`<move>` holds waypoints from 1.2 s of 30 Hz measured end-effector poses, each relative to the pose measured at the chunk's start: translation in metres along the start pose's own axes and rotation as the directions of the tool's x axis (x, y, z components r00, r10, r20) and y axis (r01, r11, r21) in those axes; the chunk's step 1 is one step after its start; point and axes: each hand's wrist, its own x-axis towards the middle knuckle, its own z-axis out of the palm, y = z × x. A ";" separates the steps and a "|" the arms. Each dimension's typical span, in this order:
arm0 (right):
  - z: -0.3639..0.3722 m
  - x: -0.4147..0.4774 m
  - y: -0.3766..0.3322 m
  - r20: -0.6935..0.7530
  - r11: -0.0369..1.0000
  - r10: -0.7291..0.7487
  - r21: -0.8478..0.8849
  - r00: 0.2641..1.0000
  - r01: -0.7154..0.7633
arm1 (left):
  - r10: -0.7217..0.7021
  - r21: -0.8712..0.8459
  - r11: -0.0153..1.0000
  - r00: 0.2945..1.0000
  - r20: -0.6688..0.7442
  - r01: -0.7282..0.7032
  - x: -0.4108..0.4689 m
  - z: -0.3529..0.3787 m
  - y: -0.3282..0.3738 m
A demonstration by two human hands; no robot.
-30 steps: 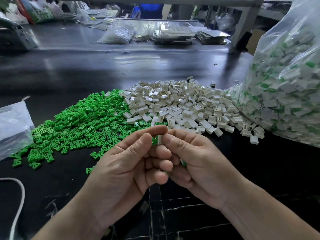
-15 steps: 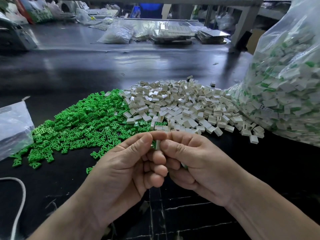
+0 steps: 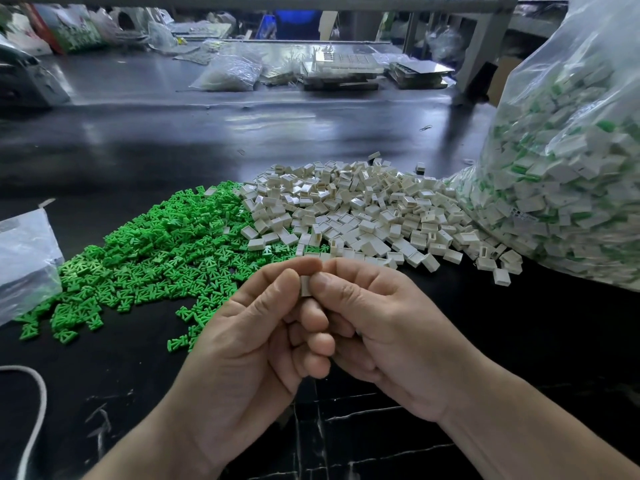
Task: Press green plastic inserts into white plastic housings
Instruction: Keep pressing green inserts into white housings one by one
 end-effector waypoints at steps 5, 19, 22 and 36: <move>-0.002 0.002 0.004 -0.017 0.999 0.023 -0.027 1.000 -0.023 | 0.011 0.048 0.999 1.000 -0.017 -0.010 -0.001 0.000 0.002; -0.003 0.005 0.007 -0.023 1.000 0.011 0.013 1.000 -0.010 | 0.052 0.187 0.981 0.999 -0.012 -0.049 -0.001 -0.003 0.008; -0.009 0.006 0.002 0.018 0.991 -0.056 0.124 0.998 0.053 | 0.124 0.348 0.934 0.986 -0.111 -0.079 0.000 -0.008 0.016; -0.026 0.007 0.001 -0.240 0.595 -0.111 -0.793 0.964 -0.129 | 0.260 0.850 -0.527 0.948 0.185 -0.021 0.001 -0.018 -0.004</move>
